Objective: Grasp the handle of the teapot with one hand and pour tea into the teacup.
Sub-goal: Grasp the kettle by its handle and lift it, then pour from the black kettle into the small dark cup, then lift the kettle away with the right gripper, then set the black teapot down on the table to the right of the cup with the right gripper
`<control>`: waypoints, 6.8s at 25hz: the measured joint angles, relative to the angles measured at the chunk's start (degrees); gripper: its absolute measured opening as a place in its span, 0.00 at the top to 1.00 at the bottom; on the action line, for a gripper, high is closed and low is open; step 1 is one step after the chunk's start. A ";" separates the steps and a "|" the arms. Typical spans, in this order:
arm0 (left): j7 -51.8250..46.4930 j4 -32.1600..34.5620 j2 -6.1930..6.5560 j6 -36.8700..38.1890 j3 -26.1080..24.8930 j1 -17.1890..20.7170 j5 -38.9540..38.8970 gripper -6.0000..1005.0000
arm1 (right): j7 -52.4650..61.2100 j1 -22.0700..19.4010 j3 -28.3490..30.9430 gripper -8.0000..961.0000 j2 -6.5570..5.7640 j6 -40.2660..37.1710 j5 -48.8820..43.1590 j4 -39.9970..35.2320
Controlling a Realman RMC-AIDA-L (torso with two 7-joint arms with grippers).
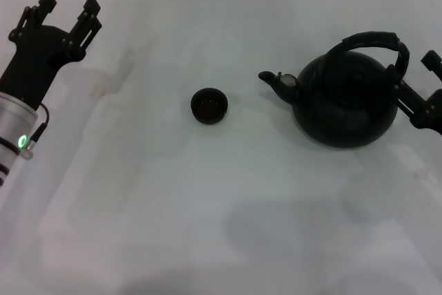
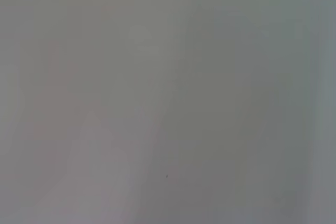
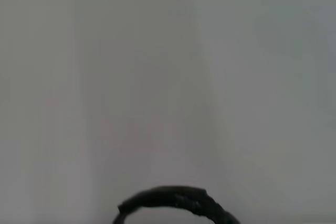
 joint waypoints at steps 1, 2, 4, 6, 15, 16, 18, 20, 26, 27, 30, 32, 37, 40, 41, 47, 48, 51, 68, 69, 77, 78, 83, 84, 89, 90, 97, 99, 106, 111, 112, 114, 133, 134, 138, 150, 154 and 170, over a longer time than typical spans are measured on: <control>-0.03 0.11 0.00 0.00 -0.03 0.16 0.00 0.20 | 0.00 0.00 0.00 0.14 0.00 0.00 0.00 0.00; -0.08 0.13 0.00 0.00 -0.04 0.33 -0.01 0.20 | 0.00 0.19 0.16 0.14 0.05 0.78 0.09 -0.31; -0.20 0.15 0.00 0.03 -0.05 0.70 -0.01 0.20 | 0.01 0.36 0.38 0.15 0.11 2.01 0.60 -1.04; -0.16 0.16 0.00 0.22 -0.06 1.17 -0.01 0.20 | 0.02 0.58 0.51 0.15 0.11 3.32 1.70 -1.54; -0.18 0.18 0.06 0.45 -0.06 2.27 -0.01 0.20 | 0.06 1.44 0.49 0.20 0.10 6.20 3.04 -2.62; -0.18 0.18 0.07 0.46 -0.06 2.37 -0.01 0.20 | 0.06 1.38 0.48 0.22 0.09 6.32 3.04 -2.68; -0.17 0.18 0.08 0.46 -0.06 2.51 -0.01 0.20 | 0.09 1.24 0.32 0.26 0.08 6.33 3.05 -2.78; -0.17 0.18 0.09 0.48 -0.06 2.74 0.00 0.20 | 0.13 1.11 0.15 0.30 0.07 6.07 3.02 -2.83; -0.16 0.18 0.09 0.50 -0.06 2.99 0.00 0.20 | 0.16 0.98 -0.21 0.47 0.04 4.71 2.61 -3.29; -0.15 0.18 0.09 0.50 -0.06 3.02 0.00 0.20 | 0.16 0.98 -0.25 0.51 0.04 4.31 2.54 -3.39; -0.14 0.18 0.09 0.50 -0.06 3.12 0.00 0.20 | 0.13 1.14 -0.28 0.64 0.04 3.53 2.48 -3.50; -0.14 0.18 0.09 0.50 -0.06 3.20 0.00 0.20 | 0.07 1.28 -0.33 0.71 0.04 3.36 2.38 -3.54; -0.14 0.18 0.09 0.50 -0.06 3.68 0.00 0.20 | -0.33 1.94 -0.47 0.80 0.00 2.12 0.52 -3.79; -0.13 0.18 0.11 0.51 -0.06 4.06 0.00 0.20 | -0.43 3.30 -0.64 0.80 -0.11 0.66 -1.08 -4.30; -0.14 0.18 0.14 0.50 -0.07 4.20 0.00 0.20 | -0.49 4.00 -0.70 0.80 -0.12 0.39 -1.72 -4.40; -0.06 0.01 0.17 0.49 0.12 5.20 0.39 0.20 | -4.20 9.79 -1.09 0.80 -0.21 1.11 -4.08 -4.60; -0.05 -0.02 0.17 0.49 0.19 5.45 0.42 0.20 | -6.16 11.18 -1.06 0.81 -0.21 1.70 -4.34 -4.62; -0.08 -0.04 0.18 0.49 0.22 5.84 0.44 0.20 | -8.28 12.01 -0.80 0.81 -0.22 2.33 -4.37 -4.98; -0.08 0.03 0.17 0.19 0.49 5.95 0.73 0.20 | -26.48 12.71 -0.35 0.85 0.17 6.32 -3.58 -10.55; -0.08 0.07 0.17 0.18 0.49 5.98 0.73 0.20 | -26.84 12.73 -0.33 0.85 0.20 6.38 -3.37 -10.72; -0.11 0.15 0.11 0.14 0.47 6.00 0.72 0.20 | -33.09 12.92 -0.19 0.85 0.31 9.13 -1.34 -13.33; -0.12 0.16 0.09 0.14 0.47 5.95 0.72 0.20 | -34.37 12.92 -0.19 0.86 0.31 9.30 -1.32 -13.63; -0.13 0.26 0.08 0.14 0.46 5.71 0.70 0.20 | -37.87 13.05 -0.19 0.86 0.31 9.58 -1.31 -14.16; -0.13 0.26 0.08 0.14 0.46 5.71 0.70 0.20 | -38.35 13.13 -0.19 0.86 0.31 9.64 -1.31 -14.17; -0.14 0.27 0.15 0.13 0.47 5.49 0.72 0.20 | -39.89 13.69 0.37 0.86 0.31 9.96 -1.32 -13.96; -0.14 0.27 0.15 0.13 0.46 5.47 0.72 0.20 | -40.08 13.75 0.46 0.86 0.31 9.99 -1.32 -13.92; -0.14 0.27 0.09 0.13 0.47 5.41 0.76 0.20 | -43.41 14.14 0.46 0.86 0.31 10.02 -1.32 -13.81; -0.14 0.27 0.09 0.13 0.46 5.40 0.78 0.20 | -44.31 14.19 0.46 0.86 0.31 10.02 -1.32 -13.79; -0.17 0.26 0.08 0.21 0.47 5.33 0.80 0.20 | -46.08 14.58 0.42 0.86 0.25 10.02 -1.32 -13.40; -0.40 0.26 0.08 0.24 0.35 5.29 0.80 0.20 | -48.37 14.60 0.42 0.86 0.22 10.05 -1.32 -13.37; -0.40 0.26 0.08 0.24 0.30 5.29 0.79 0.20 | -48.50 14.61 0.42 0.86 0.22 10.05 -1.32 -13.37; -0.40 0.27 0.08 0.29 0.29 5.30 0.79 0.20 | -49.28 14.67 0.42 0.86 0.22 10.06 -1.32 -13.37; -0.40 1.15 0.08 0.59 0.29 5.24 0.79 0.20 | -52.06 14.52 1.12 0.87 0.07 9.80 -1.32 -13.28; -0.40 1.17 0.08 0.59 0.29 5.24 0.79 0.20 | -52.06 14.51 1.12 0.87 0.04 9.77 -1.32 -13.28; -0.40 1.23 0.08 0.59 0.25 5.22 0.79 0.20 | -52.06 14.50 1.13 0.87 0.03 9.67 -1.32 -13.28; -0.40 1.24 0.18 0.61 0.26 5.37 0.79 0.20 | -53.60 14.03 1.30 0.87 0.09 9.52 -1.26 -13.53; -0.40 1.23 0.18 0.63 0.25 5.49 0.79 0.20 | -53.01 13.81 1.30 0.87 0.13 9.49 0.17 -13.60; -0.40 1.22 0.16 0.68 0.08 5.86 0.79 0.20 | -40.51 11.93 -0.03 0.87 0.04 10.21 1.46 -13.33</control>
